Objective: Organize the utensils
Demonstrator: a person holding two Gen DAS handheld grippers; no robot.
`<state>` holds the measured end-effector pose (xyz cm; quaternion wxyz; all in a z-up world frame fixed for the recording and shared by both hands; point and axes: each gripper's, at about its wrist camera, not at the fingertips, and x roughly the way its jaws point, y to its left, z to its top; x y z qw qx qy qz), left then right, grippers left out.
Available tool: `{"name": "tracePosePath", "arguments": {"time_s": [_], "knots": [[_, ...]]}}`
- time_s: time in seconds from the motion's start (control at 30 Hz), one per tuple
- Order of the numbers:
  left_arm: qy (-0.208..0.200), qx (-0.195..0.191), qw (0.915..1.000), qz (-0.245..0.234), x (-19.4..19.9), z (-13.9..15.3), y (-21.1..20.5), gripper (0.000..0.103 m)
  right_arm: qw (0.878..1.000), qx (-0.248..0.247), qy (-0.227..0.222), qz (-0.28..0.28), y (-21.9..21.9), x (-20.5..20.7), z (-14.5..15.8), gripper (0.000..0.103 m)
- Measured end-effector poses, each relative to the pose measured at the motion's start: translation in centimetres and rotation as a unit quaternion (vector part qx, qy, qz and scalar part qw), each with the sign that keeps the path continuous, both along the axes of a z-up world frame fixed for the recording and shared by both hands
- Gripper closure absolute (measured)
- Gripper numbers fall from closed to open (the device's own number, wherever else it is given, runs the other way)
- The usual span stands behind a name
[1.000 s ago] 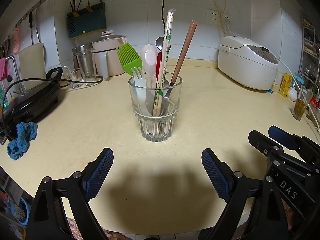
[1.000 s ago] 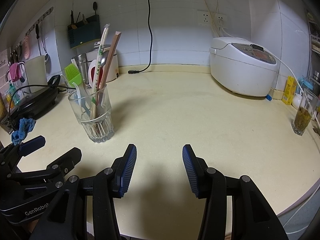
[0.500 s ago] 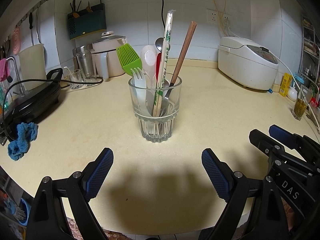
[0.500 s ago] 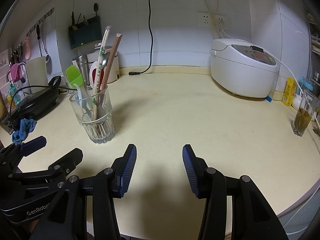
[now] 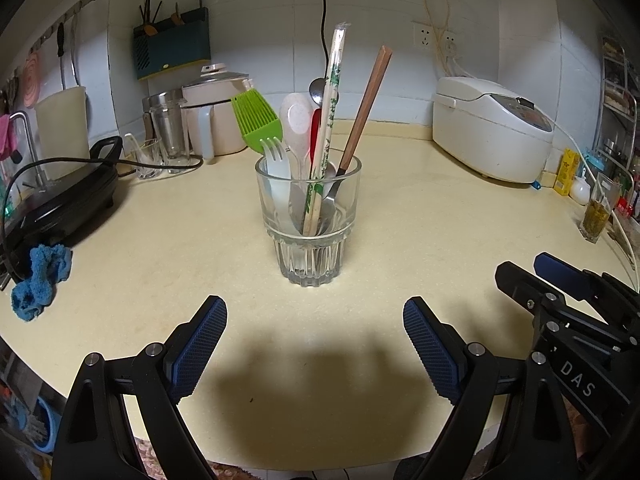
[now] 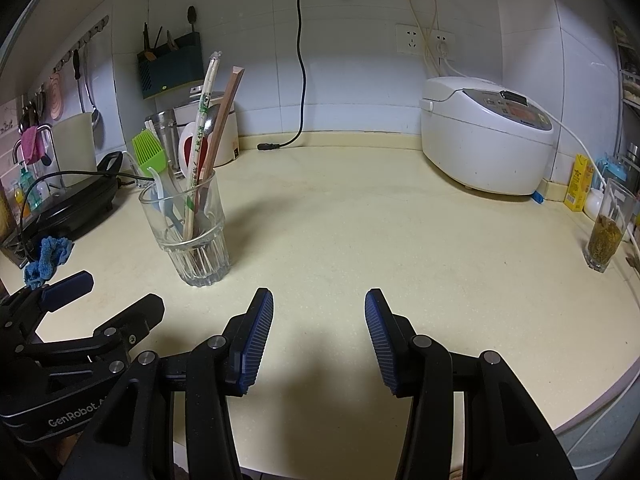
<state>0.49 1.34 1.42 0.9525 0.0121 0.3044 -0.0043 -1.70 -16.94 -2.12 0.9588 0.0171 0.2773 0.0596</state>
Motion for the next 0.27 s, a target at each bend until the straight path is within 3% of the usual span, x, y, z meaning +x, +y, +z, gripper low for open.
{"name": "tracePosePath", "arguments": {"time_s": [0.27], "knots": [[-0.004,0.008,0.9999,-0.015,-0.03,-0.02,-0.49,0.013,1.000,0.000,0.000,0.000,-0.04,0.03,-0.04,0.054]]}}
